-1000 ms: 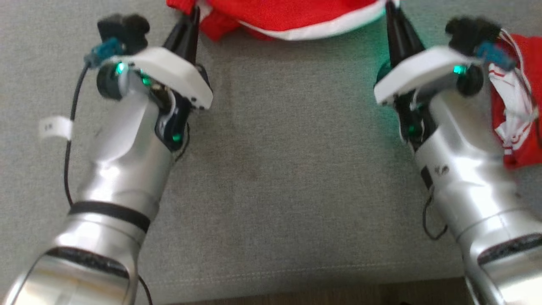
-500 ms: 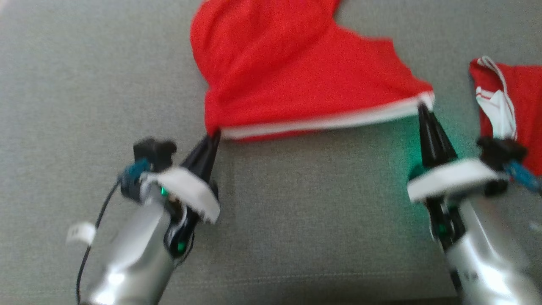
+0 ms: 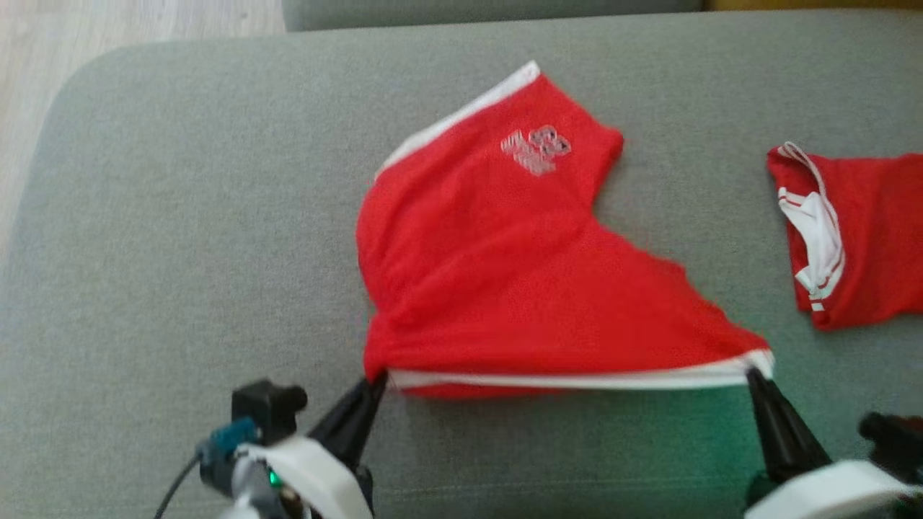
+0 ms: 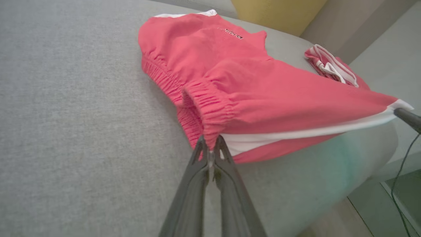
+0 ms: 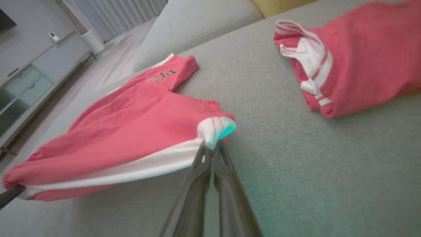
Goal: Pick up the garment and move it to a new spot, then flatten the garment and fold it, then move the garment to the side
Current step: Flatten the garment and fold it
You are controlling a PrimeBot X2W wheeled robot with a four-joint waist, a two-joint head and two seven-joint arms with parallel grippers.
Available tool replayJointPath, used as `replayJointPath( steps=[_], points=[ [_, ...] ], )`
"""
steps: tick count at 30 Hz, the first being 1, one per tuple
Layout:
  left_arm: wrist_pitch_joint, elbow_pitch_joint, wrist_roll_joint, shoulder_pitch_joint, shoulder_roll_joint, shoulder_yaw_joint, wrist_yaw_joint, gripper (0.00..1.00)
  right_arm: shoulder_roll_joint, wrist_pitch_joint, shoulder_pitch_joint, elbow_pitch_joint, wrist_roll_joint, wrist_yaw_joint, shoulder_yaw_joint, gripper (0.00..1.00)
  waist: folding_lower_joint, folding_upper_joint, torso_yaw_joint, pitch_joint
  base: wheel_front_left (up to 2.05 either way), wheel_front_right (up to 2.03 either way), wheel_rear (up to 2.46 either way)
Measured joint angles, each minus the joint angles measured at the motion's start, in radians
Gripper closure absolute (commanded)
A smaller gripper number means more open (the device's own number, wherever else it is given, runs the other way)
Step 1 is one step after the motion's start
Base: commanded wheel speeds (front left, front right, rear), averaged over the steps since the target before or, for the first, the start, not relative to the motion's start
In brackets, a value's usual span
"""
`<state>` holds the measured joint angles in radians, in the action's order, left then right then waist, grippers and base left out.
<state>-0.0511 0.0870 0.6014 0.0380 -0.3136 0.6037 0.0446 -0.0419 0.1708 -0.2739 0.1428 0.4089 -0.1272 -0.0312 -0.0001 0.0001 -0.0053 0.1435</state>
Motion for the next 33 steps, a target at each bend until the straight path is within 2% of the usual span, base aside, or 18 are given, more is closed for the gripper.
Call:
replayJointPath(
  steps=[7,12,15,18,22,30,33],
  points=[
    [0.092,-0.222,0.020,-0.097,-0.051,0.003,0.071,1.00,0.002,0.095,-0.081,0.144,-0.002,0.000,-0.050,1.00,0.0000,0.0000,-0.007,-0.008,0.00,0.00,0.00],
    [0.121,-0.259,0.036,-0.096,-0.055,-0.002,0.080,1.00,0.002,0.118,-0.048,0.157,-0.018,0.000,-0.069,1.00,0.0000,0.0000,0.000,0.008,0.00,0.00,0.00],
    [0.130,-0.260,0.048,-0.070,-0.053,-0.007,0.077,1.00,0.002,0.140,0.057,0.144,-0.045,0.000,-0.075,1.00,0.0000,0.0000,0.009,0.034,0.00,0.00,0.00],
    [0.130,-0.251,0.074,0.006,-0.046,-0.033,0.056,1.00,-0.004,0.170,0.221,0.100,-0.067,0.000,-0.070,1.00,0.0001,0.0000,0.022,0.073,0.00,0.00,0.00],
    [0.130,-0.212,0.113,0.120,-0.021,-0.059,0.015,1.00,-0.052,0.209,0.442,-0.004,-0.072,0.000,-0.039,1.00,0.0002,0.0000,0.042,0.135,0.00,0.00,0.00],
    [0.118,-0.061,0.154,0.291,0.062,-0.063,-0.058,1.00,-0.124,0.215,0.814,-0.298,-0.074,0.000,0.036,1.00,0.0003,0.0000,0.115,0.242,0.00,0.00,0.00],
    [0.105,0.002,0.165,0.350,0.088,-0.063,-0.082,1.00,-0.139,0.185,0.924,-0.416,-0.067,0.000,0.075,1.00,0.0004,-0.0001,0.146,0.272,0.00,0.00,0.00]
  ],
)
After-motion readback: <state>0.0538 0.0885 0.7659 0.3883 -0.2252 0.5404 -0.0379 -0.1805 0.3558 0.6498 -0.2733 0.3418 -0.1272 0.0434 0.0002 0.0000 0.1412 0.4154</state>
